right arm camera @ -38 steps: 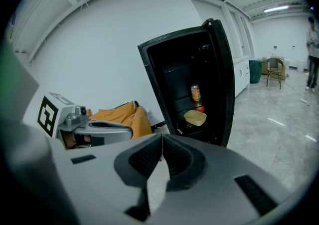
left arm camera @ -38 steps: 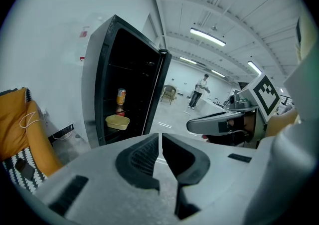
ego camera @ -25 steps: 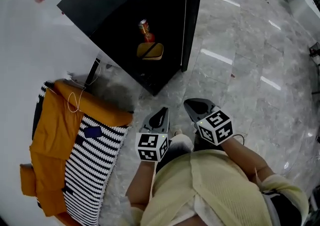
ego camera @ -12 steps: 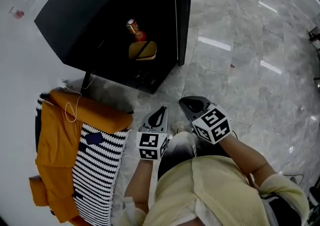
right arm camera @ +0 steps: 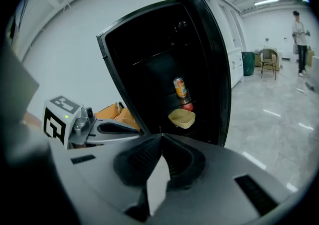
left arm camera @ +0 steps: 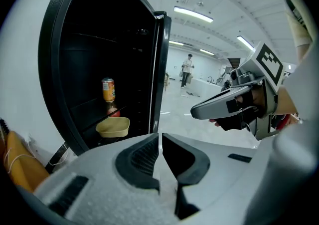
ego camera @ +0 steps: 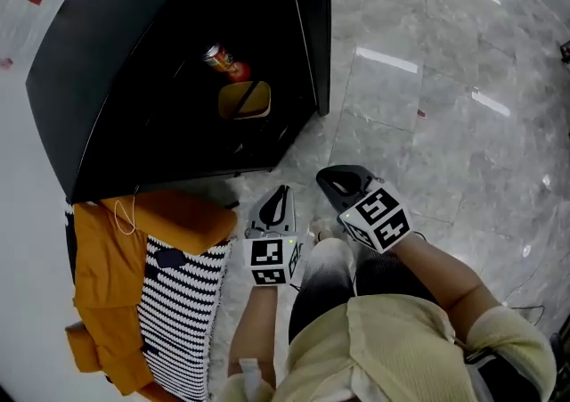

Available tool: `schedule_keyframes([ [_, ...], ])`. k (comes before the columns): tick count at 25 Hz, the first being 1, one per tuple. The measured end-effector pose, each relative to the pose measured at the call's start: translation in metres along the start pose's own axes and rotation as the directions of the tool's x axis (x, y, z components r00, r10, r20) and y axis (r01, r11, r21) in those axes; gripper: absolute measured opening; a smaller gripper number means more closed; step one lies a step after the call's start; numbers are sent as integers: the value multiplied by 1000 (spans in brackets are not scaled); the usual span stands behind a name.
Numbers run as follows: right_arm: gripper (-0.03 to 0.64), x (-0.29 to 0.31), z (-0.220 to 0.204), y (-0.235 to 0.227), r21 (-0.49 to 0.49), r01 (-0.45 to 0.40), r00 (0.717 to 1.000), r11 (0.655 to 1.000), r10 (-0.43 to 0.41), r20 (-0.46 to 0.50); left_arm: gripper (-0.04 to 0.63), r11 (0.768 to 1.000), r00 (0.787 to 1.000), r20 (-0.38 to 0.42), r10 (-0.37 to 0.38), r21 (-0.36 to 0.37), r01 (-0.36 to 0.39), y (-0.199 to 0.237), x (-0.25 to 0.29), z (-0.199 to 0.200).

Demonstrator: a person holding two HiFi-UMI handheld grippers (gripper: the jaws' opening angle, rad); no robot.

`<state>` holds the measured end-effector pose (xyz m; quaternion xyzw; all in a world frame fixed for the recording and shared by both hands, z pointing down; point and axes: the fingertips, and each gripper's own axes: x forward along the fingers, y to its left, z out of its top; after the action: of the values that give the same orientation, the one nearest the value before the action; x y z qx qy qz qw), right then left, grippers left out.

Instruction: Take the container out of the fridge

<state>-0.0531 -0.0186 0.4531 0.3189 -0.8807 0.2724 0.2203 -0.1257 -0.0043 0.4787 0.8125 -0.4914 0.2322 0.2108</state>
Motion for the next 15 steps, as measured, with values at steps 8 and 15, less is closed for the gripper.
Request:
schedule_keyframes([
  [8, 29, 29, -7, -39, -8, -16, 1000, 1000, 16, -16, 40, 998, 997, -51, 65, 28, -64, 20, 37, -11],
  [15, 29, 57, -20, -60, -28, -48, 998, 998, 47, -39, 40, 993, 991, -84, 101, 66, -96, 31, 70, -20],
])
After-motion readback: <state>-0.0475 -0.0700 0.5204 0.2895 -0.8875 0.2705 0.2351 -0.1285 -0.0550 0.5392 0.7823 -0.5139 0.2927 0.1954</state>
